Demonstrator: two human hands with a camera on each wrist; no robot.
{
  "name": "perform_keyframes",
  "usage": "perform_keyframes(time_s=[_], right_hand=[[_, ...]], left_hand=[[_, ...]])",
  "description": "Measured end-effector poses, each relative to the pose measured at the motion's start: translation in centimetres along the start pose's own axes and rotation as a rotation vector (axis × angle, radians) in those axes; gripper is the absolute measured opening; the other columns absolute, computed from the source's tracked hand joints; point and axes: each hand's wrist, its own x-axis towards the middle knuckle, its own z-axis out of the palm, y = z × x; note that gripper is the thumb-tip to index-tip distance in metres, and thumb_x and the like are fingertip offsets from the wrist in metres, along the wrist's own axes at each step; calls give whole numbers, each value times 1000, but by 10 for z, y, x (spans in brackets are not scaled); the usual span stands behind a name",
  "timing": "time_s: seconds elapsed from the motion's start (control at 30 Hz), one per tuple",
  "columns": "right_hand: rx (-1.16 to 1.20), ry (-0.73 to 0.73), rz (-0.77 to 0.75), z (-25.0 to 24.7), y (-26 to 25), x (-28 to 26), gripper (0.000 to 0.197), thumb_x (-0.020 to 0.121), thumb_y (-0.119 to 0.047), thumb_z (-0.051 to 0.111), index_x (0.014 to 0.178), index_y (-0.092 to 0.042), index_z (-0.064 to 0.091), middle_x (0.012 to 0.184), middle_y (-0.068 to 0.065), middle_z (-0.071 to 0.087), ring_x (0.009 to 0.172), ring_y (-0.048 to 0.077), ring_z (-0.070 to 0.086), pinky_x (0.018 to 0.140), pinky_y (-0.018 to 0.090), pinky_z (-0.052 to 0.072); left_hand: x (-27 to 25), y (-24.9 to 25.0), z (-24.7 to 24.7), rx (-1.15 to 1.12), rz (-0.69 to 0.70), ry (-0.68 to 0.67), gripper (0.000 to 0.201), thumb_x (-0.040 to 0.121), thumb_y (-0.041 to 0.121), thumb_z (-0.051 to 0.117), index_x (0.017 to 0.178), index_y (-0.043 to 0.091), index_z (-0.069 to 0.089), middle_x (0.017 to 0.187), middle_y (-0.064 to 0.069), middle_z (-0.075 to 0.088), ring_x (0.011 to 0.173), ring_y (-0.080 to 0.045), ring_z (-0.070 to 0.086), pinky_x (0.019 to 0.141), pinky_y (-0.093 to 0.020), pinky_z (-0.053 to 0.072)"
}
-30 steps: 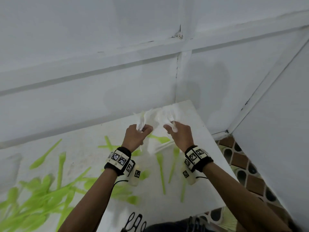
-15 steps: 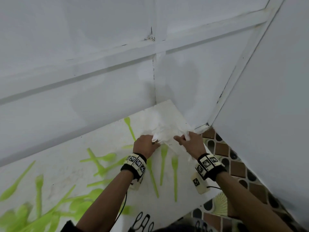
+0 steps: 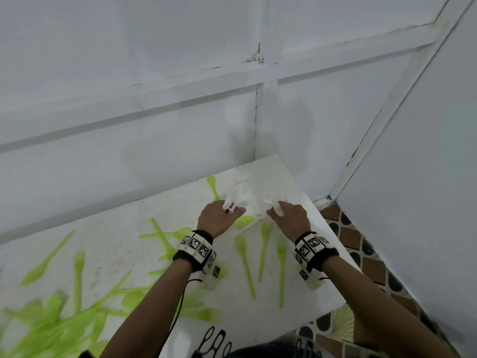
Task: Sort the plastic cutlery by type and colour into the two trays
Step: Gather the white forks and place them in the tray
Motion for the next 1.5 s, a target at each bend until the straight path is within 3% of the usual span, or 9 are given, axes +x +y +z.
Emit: perform_keyframes(time_s=[0.1,0.23,0.37,0.63,0.8,1.03,1.17,1.37,1.5], right_hand=[[-105,-124,0,4,-8,4,45,88,-54,68,103,-12,65,104,14,69,105,35,59,81,38,43],[-64,-138,-36,4,-13,3,31,86,-42,69,82,-14,56,89,13,67,92,36,62,69,37,43],[-10,-123,-30,-1,-9,3,31,91,-39,66,75,-18,51,86,12,68,89,35,63,67,35,36],[236,-18,138,-25,10,2,42,91,-39,71,74,-7,49,75,10,60,77,30,58,67,37,36],[419,9,136,-33,12,2,25,92,-39,72,96,-14,71,75,-2,70,57,-5,63,61,13,50],[456,-42,55,-19,-2,-2,25,93,-32,70,85,-9,65,68,9,68,52,17,66,56,18,44],[474,-114,-52,-2,-32,-4,24,91,-28,73,83,-7,65,71,2,68,44,17,65,55,17,48],[492,-202,-134,31,-92,-20,30,93,-32,69,75,-14,55,73,1,68,42,20,65,50,13,43],[466,-254,-182,53,-131,-34,31,98,-40,63,76,-18,57,68,3,69,42,16,65,60,4,39]], left_hand=[[-2,-3,1,-19,-9,20,48,74,69,63,73,22,71,64,4,60,72,-19,61,63,-33,46],[0,-3,14,21,-27,77,48,87,56,66,61,17,55,57,3,52,63,-23,54,55,-33,40],[2,-1,30,180,5,25,36,79,62,71,96,31,75,93,4,71,90,-20,66,80,-34,54],[1,-4,49,388,4,-15,33,83,47,70,103,20,69,107,-7,68,102,-30,64,78,-33,49],[-4,-10,41,177,-30,-7,34,84,51,65,78,17,68,83,-6,68,82,-28,64,66,-33,47],[-36,-16,20,-353,-46,142,19,91,19,60,95,19,79,62,8,64,51,-4,53,54,-22,45],[-61,-20,2,-534,-87,151,21,87,3,60,96,14,75,65,-8,66,44,-16,50,50,-23,42],[-94,-54,-27,-584,-113,189,12,75,24,65,85,19,70,80,9,70,70,-7,62,68,-26,47],[-114,-75,-52,-601,-174,277,16,74,31,61,74,15,62,74,-2,63,51,-17,51,55,-29,43]])
